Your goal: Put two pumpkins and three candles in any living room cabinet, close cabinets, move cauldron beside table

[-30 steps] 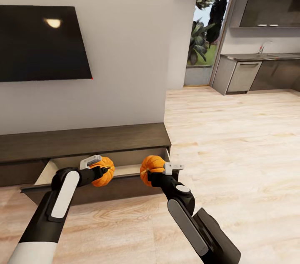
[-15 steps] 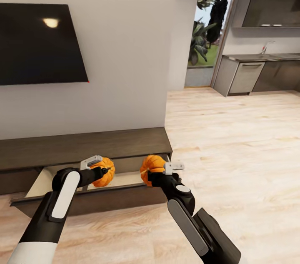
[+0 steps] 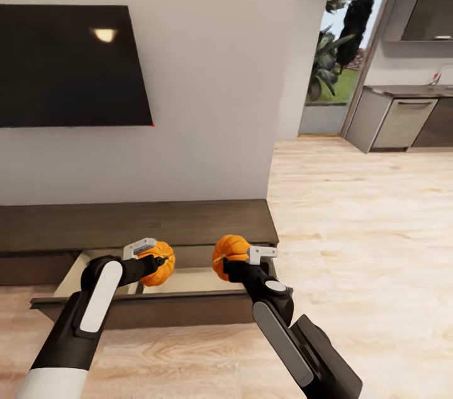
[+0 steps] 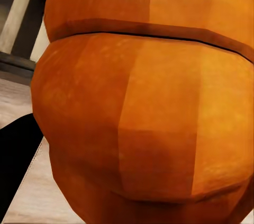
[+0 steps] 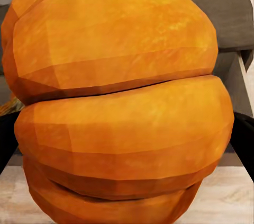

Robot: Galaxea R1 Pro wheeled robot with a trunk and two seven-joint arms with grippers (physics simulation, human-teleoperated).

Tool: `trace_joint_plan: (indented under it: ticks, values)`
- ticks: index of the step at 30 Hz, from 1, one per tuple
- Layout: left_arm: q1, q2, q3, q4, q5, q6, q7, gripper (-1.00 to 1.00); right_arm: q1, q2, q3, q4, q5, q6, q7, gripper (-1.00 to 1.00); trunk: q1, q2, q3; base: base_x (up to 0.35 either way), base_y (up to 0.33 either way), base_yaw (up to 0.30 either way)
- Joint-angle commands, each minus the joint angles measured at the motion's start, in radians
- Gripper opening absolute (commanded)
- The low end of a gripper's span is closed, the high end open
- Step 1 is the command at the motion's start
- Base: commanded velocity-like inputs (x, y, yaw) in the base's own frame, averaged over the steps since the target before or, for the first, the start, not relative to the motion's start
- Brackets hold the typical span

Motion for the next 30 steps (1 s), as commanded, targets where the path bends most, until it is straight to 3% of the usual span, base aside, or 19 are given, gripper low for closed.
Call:
trace_joint_plan:
  ticks: [1,10,14,16,17,20,22,30]
  values:
    - [-0.001,0.0,-0.004,-0.001,0.009,0.003,0.012,-1.0,-0.001,0.0,0.001,0.0,-0.005,0.0,-0.01,-1.0,0.0,-0.001,-0.001,0.003,0.0,0.227]
    - [-0.001,-0.002,-0.025,-0.001,0.01,0.001,0.012,-1.0,-0.001,0.0,0.002,0.014,-0.004,-0.011,-0.008,-1.0,0.0,-0.001,-0.001,0.118,-0.05,0.031]
    - [-0.001,-0.002,-0.03,-0.001,0.011,0.001,0.012,-1.0,-0.002,0.001,0.003,0.06,0.016,-0.078,-0.005,-1.0,0.0,-0.001,-0.001,0.063,-0.018,0.001]
    - [-0.001,-0.002,-0.032,-0.001,0.011,0.002,0.012,-1.0,-0.009,0.016,0.004,0.098,0.071,-0.107,-0.002,-1.0,0.0,-0.001,-0.001,0.161,-0.059,0.0]
    - [-0.001,-0.002,-0.034,-0.001,0.011,0.002,0.012,-1.0,-0.018,0.037,0.003,0.12,0.095,-0.116,-0.001,-1.0,0.0,-0.001,-0.001,0.068,-0.025,0.0]
    - [-0.001,-0.002,-0.05,0.0,0.011,0.002,0.012,-1.0,-0.072,0.085,0.004,0.223,0.118,-0.133,0.001,-1.0,0.0,-0.001,-0.001,0.03,-0.011,0.0]
    - [-0.001,-0.002,-0.061,0.0,0.012,0.002,0.012,-1.0,-0.12,0.102,0.005,0.297,0.121,-0.156,0.003,-1.0,0.0,-0.001,-0.001,0.009,-0.003,0.0]
    - [-0.001,-0.002,-0.076,0.039,0.01,-0.003,0.012,-1.0,-0.148,0.112,0.005,0.335,0.116,-0.141,0.003,-1.0,0.0,-0.001,-0.001,0.024,0.0,0.0]
